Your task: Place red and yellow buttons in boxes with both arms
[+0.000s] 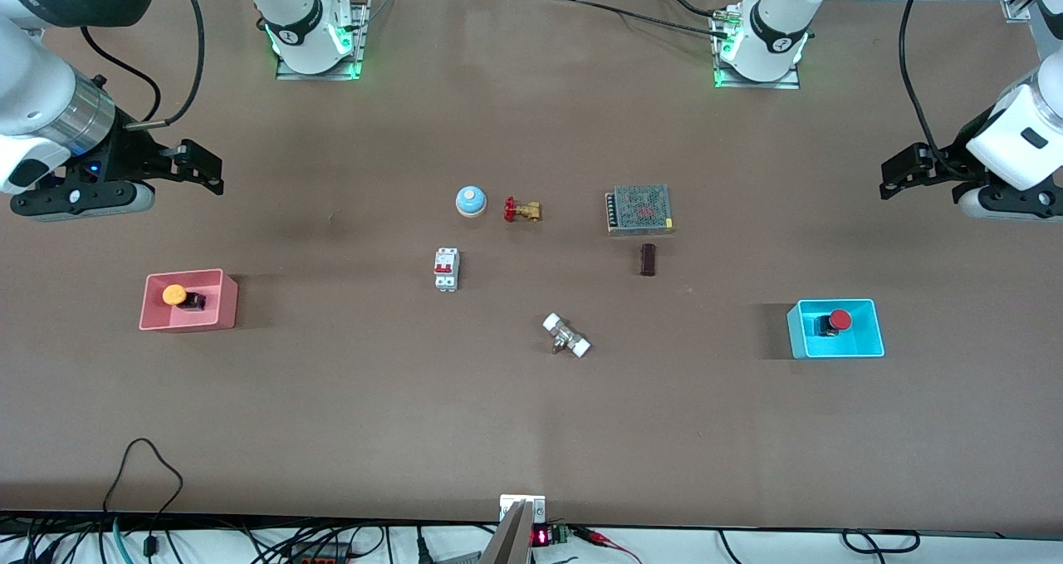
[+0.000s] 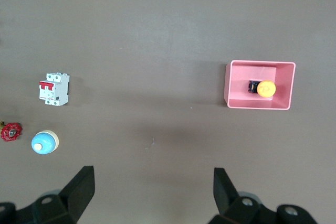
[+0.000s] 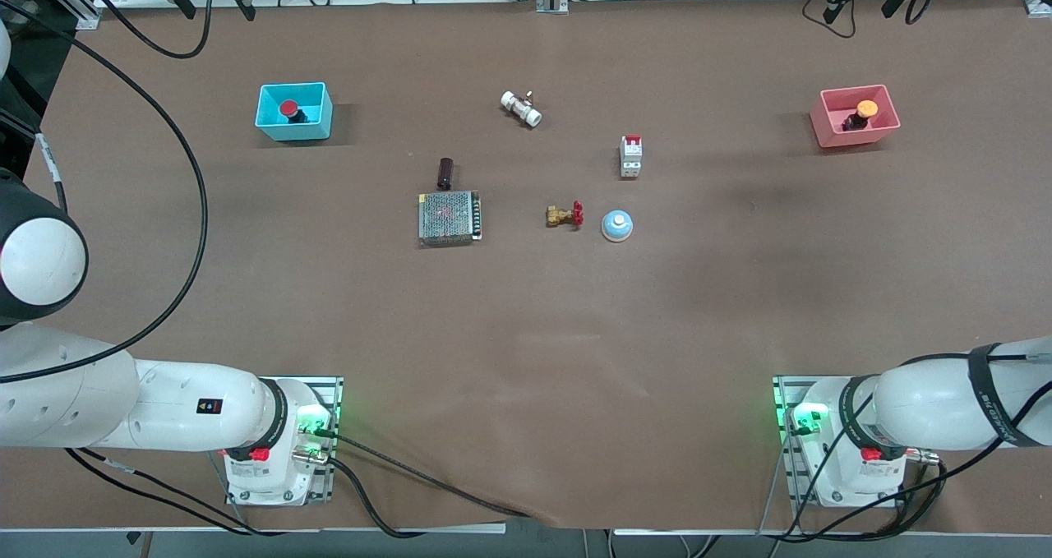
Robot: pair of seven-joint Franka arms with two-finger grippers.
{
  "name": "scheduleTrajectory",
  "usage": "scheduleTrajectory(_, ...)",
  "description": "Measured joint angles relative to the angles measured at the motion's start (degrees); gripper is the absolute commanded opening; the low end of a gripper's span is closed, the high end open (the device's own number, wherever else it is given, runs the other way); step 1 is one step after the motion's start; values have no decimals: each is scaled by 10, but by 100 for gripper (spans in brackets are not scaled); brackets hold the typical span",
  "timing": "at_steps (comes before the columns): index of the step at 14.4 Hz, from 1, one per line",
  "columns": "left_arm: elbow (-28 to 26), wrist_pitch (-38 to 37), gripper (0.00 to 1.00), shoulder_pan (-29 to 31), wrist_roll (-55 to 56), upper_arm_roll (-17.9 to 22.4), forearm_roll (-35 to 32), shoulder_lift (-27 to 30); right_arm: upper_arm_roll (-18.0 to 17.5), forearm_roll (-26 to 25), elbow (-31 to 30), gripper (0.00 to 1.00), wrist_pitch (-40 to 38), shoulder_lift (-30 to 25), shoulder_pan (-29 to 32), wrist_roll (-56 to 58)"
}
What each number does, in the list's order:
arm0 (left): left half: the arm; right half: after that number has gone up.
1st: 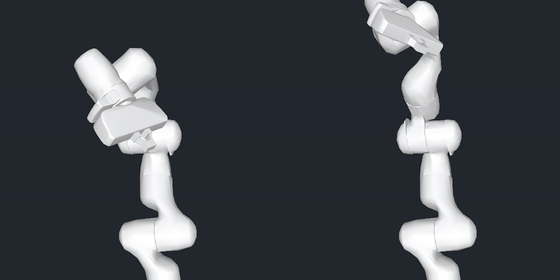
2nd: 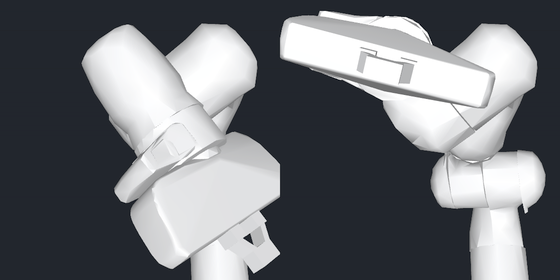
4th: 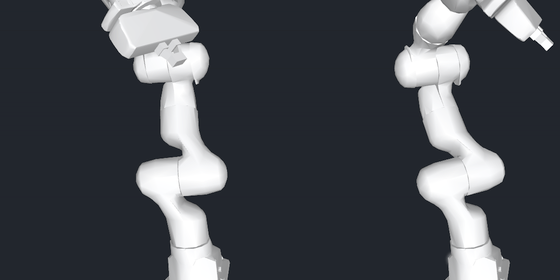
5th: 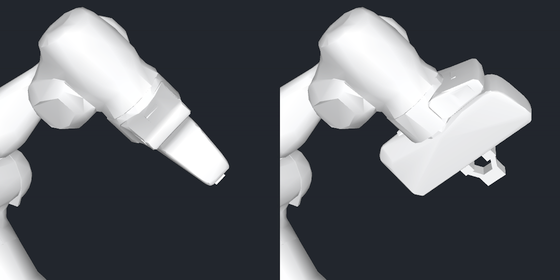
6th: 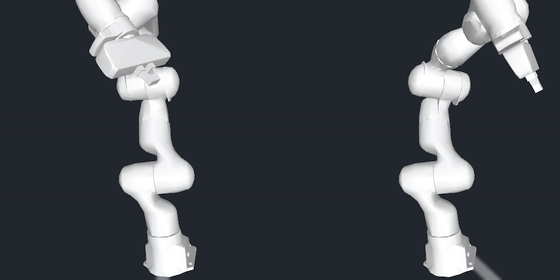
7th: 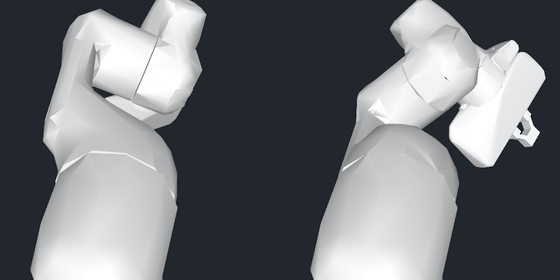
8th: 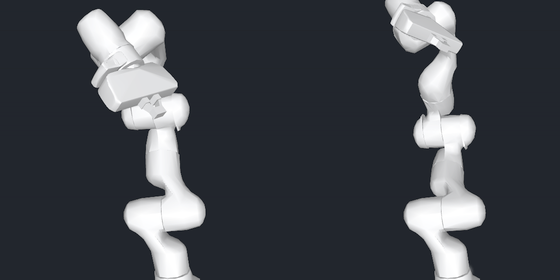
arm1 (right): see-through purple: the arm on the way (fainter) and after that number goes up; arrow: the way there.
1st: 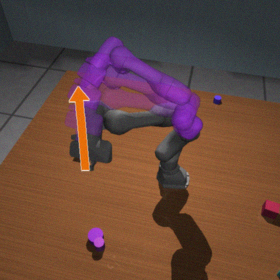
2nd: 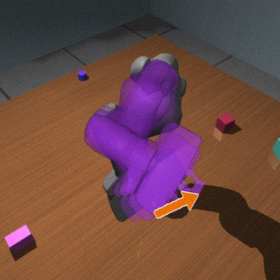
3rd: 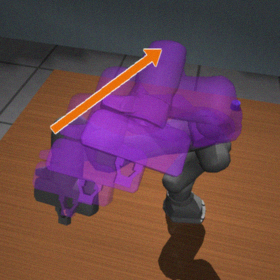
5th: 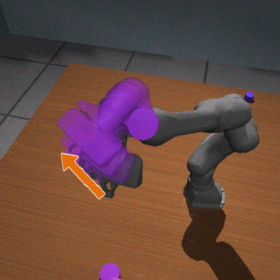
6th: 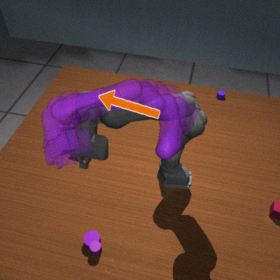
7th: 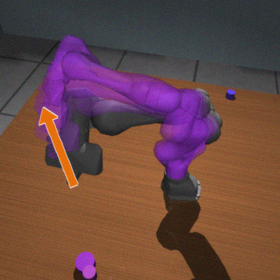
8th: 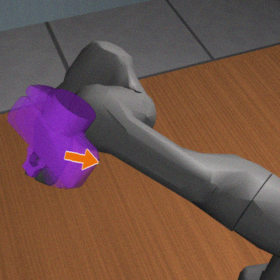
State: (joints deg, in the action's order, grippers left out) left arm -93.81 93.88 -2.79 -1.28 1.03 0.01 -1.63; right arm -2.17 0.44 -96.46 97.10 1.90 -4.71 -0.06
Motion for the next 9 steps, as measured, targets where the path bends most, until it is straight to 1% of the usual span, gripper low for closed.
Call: scheduleTrajectory(9, 0, 0, 100, -6, 0, 4, 0, 0, 3, -1, 0, 100, -1, 0, 1, 0)
